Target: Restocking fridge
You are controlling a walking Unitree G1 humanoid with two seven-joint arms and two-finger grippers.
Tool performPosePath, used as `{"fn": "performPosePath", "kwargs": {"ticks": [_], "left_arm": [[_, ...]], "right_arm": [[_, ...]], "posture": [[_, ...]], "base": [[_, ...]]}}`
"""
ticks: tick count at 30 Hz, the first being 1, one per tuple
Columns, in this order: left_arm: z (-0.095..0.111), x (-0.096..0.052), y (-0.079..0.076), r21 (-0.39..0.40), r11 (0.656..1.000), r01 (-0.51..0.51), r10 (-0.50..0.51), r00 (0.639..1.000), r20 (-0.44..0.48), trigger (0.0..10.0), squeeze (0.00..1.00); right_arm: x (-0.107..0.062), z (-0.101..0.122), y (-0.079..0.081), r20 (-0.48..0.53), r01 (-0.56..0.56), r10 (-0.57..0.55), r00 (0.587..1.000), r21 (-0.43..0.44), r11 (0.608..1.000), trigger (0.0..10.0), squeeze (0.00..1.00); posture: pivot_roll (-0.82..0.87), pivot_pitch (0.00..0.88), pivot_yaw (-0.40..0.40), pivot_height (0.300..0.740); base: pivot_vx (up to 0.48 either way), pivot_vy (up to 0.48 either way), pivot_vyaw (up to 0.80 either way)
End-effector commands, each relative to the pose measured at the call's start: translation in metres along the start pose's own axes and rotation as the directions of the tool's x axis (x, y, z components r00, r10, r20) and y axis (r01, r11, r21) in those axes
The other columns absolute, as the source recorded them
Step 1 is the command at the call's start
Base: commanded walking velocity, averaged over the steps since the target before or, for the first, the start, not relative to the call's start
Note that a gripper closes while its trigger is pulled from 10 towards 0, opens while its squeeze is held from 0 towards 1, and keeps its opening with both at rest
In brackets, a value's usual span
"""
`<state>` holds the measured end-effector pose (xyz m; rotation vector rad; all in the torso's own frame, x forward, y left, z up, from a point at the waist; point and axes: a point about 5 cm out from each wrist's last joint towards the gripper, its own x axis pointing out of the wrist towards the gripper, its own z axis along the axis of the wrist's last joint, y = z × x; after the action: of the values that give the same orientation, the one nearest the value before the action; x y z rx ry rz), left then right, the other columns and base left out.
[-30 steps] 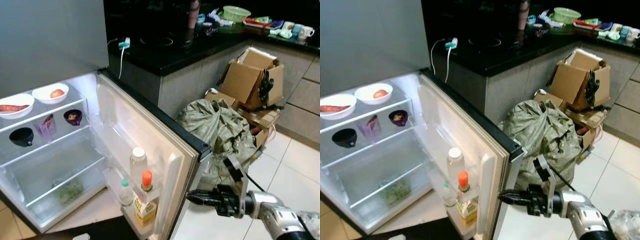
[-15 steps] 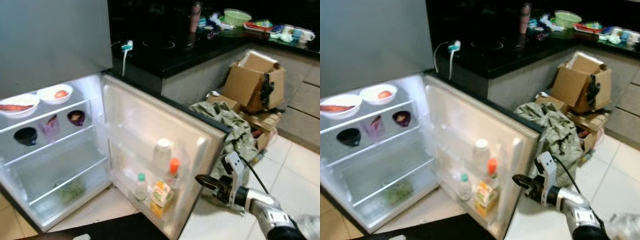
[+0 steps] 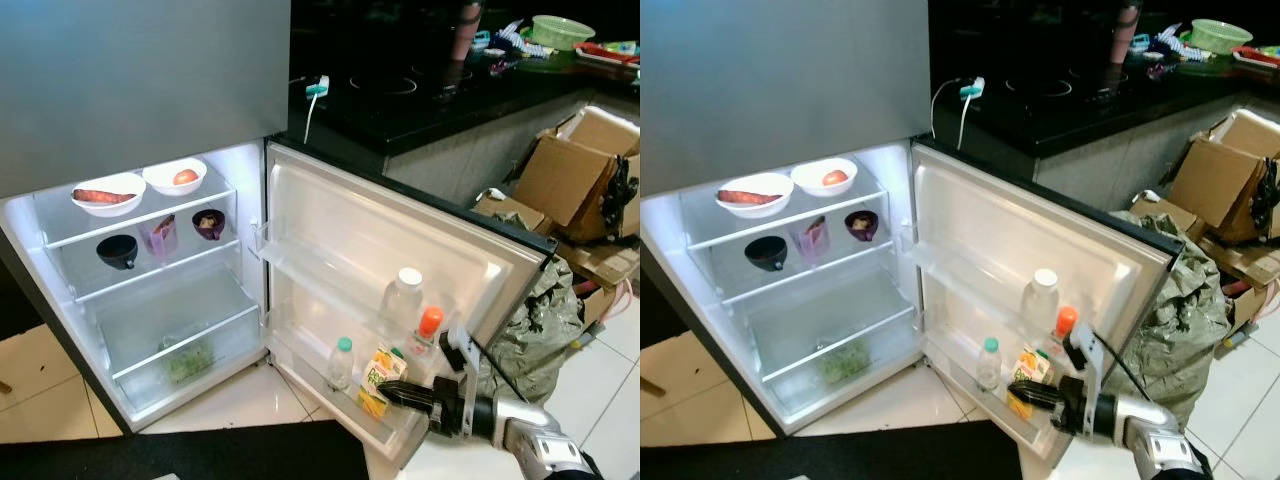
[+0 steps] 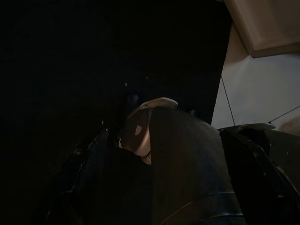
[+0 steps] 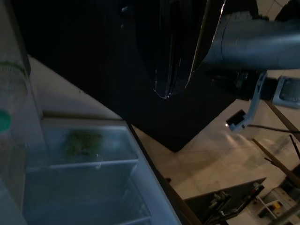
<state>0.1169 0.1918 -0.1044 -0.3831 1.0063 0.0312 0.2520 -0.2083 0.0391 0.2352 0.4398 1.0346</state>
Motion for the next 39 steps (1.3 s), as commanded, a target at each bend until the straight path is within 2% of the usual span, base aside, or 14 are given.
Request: {"fn": "performPosePath", "kwargs": {"ticks": [1,11,13,14,17,18,21,22,24,26,27,29,31,39], "left_arm": [[-0.002,-0.001,0.001,0.005,1.0,-0.007,0.007,1.0,-0.009,10.0,0.0],[-0.004,-0.001,0.001,0.003,1.0,-0.006,0.006,1.0,-0.013,10.0,0.0],[-0.004,-0.001,0.001,0.003,1.0,-0.006,0.006,1.0,-0.013,10.0,0.0],[-0.003,-0.001,0.001,0.003,1.0,-0.007,0.007,1.0,-0.012,10.0,0.0],[-0.003,-0.001,0.001,0.003,1.0,-0.007,0.007,1.0,-0.012,10.0,0.0],[-0.003,-0.001,0.001,0.004,1.0,-0.009,0.009,1.0,-0.012,10.0,0.0],[-0.003,-0.001,0.001,0.004,1.0,-0.009,0.009,1.0,-0.012,10.0,0.0],[-0.003,-0.001,0.001,0.009,1.0,-0.012,0.012,1.0,-0.013,10.0,0.0],[-0.003,-0.001,0.001,0.009,1.0,-0.012,0.012,1.0,-0.013,10.0,0.0],[-0.002,-0.001,0.002,0.023,1.0,-0.019,0.02,1.0,-0.016,10.0,0.0],[-0.002,-0.001,0.002,0.037,0.999,-0.013,0.013,1.0,-0.019,10.0,0.0],[-0.002,-0.001,0.002,0.037,0.999,-0.013,0.013,1.0,-0.019,10.0,0.0],[-0.001,-0.001,0.002,0.046,0.999,-0.007,0.008,1.0,-0.019,10.0,0.0],[0.0,0.0,0.001,0.047,0.999,0.004,-0.003,1.0,-0.021,10.0,0.0]], "right_arm": [[-0.004,-0.003,-0.001,-0.035,0.012,-0.012,0.999,-0.003,1.0,10.0,0.0],[-0.03,-0.025,-0.013,-0.171,0.143,-0.134,0.976,0.039,0.989,10.0,0.0],[-0.041,-0.036,-0.017,-0.235,0.214,-0.195,0.952,0.06,0.975,10.0,0.0],[-0.053,-0.052,-0.02,-0.325,0.321,-0.282,0.903,0.074,0.944,10.0,0.0],[-0.053,-0.052,-0.02,-0.325,0.321,-0.282,0.903,0.074,0.944,10.0,0.0],[-0.066,-0.068,-0.022,-0.424,0.437,-0.377,0.823,0.05,0.898,10.0,0.0],[-0.066,-0.068,-0.022,-0.424,0.437,-0.377,0.823,0.05,0.898,10.0,0.0],[-0.083,-0.086,-0.024,-0.514,0.586,-0.497,0.7,0.014,0.81,10.0,0.0],[-0.083,-0.086,-0.024,-0.514,0.586,-0.497,0.7,0.014,0.81,10.0,0.0],[-0.109,-0.116,-0.019,-0.588,0.8,-0.665,0.46,-0.051,0.598,10.0,0.0],[-0.114,-0.124,-0.016,-0.594,0.847,-0.698,0.399,-0.053,0.529,10.0,0.0],[-0.114,-0.124,-0.016,-0.594,0.847,-0.698,0.399,-0.053,0.529,10.0,0.0],[-0.115,-0.134,-0.01,-0.602,0.874,-0.713,0.36,-0.05,0.483,10.0,0.0],[-0.107,-0.15,0.001,-0.625,0.875,-0.699,0.347,-0.052,0.481,10.0,0.0]], "posture": [[-0.1,0.0,-0.057,0.74],[-0.11,0.0,-0.058,0.74],[-0.1,0.0,-0.06,0.74],[-0.1,0.0,-0.059,0.74],[-0.1,0.0,-0.059,0.74],[-0.1,0.0,-0.059,0.74],[-0.1,0.0,-0.059,0.74],[-0.11,0.0,-0.056,0.74],[-0.11,0.0,-0.056,0.74],[-0.1,0.0,-0.053,0.74],[-0.1,0.0,-0.053,0.74],[-0.1,0.0,-0.053,0.74],[-0.11,0.0,-0.052,0.74],[-0.1,0.0,-0.05,0.74]], "base": [[0.0,0.0,0.0],[0.0,0.0,0.0],[0.0,0.0,0.0],[0.0,0.0,0.0],[0.0,0.0,0.0],[0.0,0.0,0.0],[0.0,0.0,0.0],[0.0,0.0,0.0],[0.0,0.0,0.0],[0.0,0.0,0.0],[0.0,0.0,0.0],[0.0,0.0,0.0],[0.0,-0.126,0.0],[0.0,-0.384,0.0]]}}
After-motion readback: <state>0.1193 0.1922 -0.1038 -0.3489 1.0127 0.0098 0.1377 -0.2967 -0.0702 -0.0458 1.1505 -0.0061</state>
